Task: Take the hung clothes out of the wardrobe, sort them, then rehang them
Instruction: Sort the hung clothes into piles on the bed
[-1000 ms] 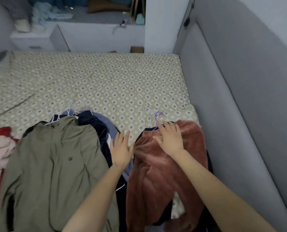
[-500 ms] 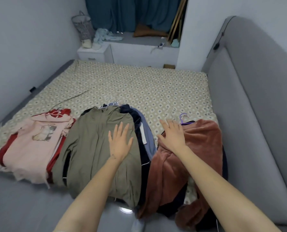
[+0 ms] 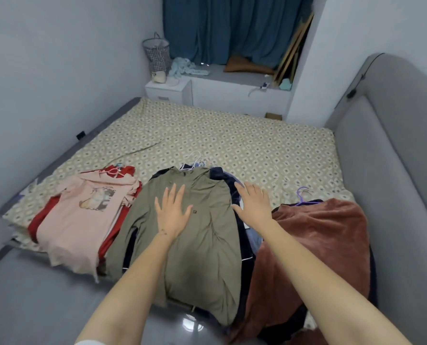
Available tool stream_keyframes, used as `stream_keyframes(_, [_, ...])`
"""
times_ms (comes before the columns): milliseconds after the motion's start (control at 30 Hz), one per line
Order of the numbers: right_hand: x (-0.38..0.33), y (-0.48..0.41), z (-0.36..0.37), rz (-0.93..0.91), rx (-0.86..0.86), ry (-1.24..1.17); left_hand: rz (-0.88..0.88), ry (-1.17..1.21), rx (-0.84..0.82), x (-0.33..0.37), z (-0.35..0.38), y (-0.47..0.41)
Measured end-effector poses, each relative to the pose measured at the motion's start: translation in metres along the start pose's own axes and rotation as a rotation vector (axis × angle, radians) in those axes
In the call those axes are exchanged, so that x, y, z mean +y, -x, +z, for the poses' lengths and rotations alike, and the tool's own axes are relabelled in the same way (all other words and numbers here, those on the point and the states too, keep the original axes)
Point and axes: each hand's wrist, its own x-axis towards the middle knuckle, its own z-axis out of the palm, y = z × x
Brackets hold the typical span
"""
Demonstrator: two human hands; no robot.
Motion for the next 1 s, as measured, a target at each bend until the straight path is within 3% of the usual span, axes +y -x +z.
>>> stream_keyframes(467, [-0.122,-0.083,0.052,0.184,-0.104,-0.053,0.066,-0.021,-0.110,-0.162,-0.014,-0.106])
stream_keyframes(1000, [-0.100,-0.233,0.114,0.234,-0.276,-0.099,0.024,0.070,-0.227,-0.177,0.051,-0.225])
